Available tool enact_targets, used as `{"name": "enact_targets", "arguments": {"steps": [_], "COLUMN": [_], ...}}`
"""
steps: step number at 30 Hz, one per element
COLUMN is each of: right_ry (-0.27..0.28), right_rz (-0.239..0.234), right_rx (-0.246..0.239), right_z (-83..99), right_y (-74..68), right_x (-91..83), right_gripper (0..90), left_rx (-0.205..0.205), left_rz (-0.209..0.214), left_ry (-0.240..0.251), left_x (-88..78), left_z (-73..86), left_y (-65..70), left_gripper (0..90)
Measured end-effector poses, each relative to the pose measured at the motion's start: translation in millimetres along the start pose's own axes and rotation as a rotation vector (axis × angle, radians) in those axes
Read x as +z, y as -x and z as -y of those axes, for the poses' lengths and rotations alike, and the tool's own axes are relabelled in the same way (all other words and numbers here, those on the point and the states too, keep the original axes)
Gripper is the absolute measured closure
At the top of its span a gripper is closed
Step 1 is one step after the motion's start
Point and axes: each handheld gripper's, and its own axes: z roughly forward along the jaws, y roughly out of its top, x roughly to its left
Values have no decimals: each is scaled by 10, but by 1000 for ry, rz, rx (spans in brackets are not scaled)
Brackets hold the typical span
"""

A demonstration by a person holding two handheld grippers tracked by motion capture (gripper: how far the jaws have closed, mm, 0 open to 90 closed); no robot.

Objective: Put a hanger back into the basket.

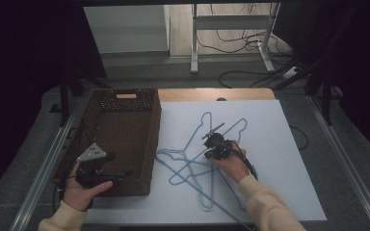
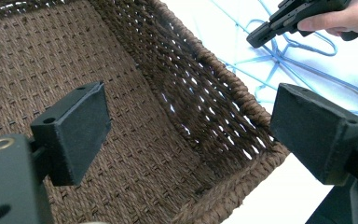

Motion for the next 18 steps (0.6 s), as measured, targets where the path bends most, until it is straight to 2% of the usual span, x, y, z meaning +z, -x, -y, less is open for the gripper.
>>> {"name": "enact_targets", "arguments": {"steps": [1, 6, 12, 18], "right_ry": [-12, -38, -54, -57], "right_rz": [24, 56, 78, 79], "right_rx": [1, 24, 40, 58], "right_z": [6, 33, 79, 110], "right_y": [0, 5, -9, 21], "right_x": [-4, -23, -53, -74], "right_gripper": [895, 895, 895, 895], "left_rx": [2, 2, 5, 7], "left_rz": [-1, -1, -1, 0], "left_ry": [1, 3, 5, 6], "left_x": [-3, -10, -14, -20], "left_z": [-2, -4, -2, -5], "left_y": [4, 7, 1, 4], "left_gripper": [124, 124, 124, 124]}}
